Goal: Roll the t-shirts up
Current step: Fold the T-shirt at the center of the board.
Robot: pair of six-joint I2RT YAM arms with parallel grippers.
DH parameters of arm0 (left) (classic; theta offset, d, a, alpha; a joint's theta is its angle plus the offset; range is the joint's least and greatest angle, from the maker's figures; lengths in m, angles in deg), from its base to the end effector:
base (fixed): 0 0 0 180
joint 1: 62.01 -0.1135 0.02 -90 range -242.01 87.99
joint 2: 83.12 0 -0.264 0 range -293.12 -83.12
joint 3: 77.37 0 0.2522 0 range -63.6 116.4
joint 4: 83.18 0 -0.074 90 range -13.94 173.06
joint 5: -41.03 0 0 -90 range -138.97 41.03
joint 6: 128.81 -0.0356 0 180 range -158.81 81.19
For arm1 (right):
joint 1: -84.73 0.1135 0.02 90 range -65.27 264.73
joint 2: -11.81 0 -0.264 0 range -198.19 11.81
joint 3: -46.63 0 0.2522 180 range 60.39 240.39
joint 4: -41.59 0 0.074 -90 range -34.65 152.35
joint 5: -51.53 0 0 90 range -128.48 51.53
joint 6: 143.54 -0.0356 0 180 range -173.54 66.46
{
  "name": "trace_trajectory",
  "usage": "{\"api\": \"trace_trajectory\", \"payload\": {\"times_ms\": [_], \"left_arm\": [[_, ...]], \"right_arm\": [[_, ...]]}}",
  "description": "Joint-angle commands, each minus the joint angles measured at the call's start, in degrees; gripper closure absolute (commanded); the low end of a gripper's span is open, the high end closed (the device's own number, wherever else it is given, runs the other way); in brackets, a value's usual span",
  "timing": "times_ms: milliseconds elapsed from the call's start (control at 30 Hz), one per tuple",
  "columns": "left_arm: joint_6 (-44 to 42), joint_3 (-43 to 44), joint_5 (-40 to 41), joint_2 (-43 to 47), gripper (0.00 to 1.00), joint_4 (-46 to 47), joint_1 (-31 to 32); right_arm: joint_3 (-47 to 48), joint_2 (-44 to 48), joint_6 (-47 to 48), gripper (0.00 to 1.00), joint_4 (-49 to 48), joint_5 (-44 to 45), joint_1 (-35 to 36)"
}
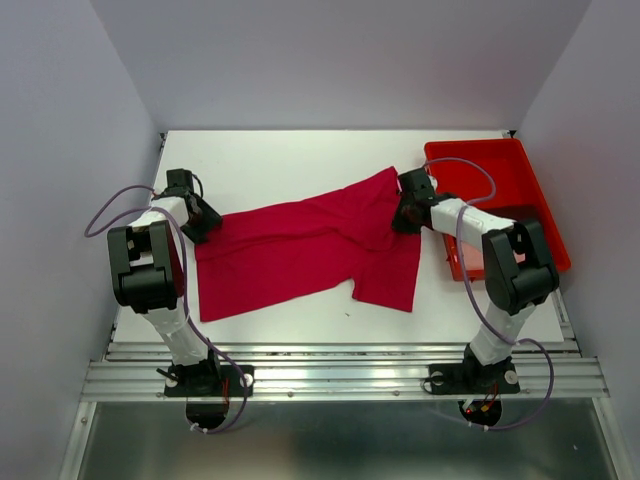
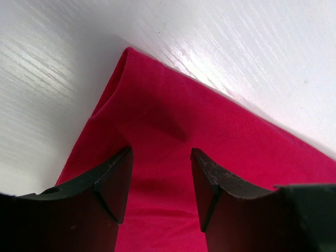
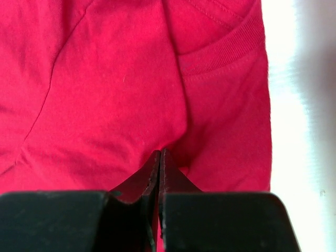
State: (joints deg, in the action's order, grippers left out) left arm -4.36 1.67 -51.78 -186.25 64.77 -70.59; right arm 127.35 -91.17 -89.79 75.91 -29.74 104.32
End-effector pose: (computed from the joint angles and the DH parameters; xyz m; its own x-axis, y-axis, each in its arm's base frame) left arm 0.3674 0.0537 0.1767 -0.6081 -0.6631 -0.4364 -0.5651 0.7477 -0.3488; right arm 0.3531 0.1199 0.1841 -0.7835 0.3415 -0.5191 0.2612 0.9390 0.2235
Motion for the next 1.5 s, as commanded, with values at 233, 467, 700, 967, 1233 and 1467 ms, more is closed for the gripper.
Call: {"api": "trace_trajectory", "payload": {"times_ms": [233, 467, 700, 967, 1233, 1467], "left_arm": [[-1.0, 1.8, 0.7, 0.3, 0.41, -1.1, 0.1], [-0.9, 1.6, 0.3, 0.0, 0.41, -0.9, 0.1], [-1.1, 1.6, 0.3, 0.4, 0.41, -1.0, 0.2], [-1.8, 3.2, 0.9, 2.3, 0.42, -2.2, 0.7], [-1.8, 5.4, 0.4, 2.0, 0.42, -2.8, 1.4], [-2.0, 5.9, 0.6, 2.1, 0.41, -0.8, 1.5]], "right_arm": [[-2.8, 7.8, -0.8, 0.99, 2.8, -0.6, 0.9], [-5.1, 8.2, -3.2, 0.61, 4.4, 0.8, 1.4], [-3.0, 7.4, -1.7, 0.6, 6.9, 12.3, 1.4], [11.0, 1.3, 3.5, 0.76, 4.1, 12.4, 1.4], [31.5, -15.9, 6.5, 0.79, 2.5, 3.8, -0.9], [43.9, -27.5, 5.8, 0.79, 2.2, 4.1, -2.5]]}}
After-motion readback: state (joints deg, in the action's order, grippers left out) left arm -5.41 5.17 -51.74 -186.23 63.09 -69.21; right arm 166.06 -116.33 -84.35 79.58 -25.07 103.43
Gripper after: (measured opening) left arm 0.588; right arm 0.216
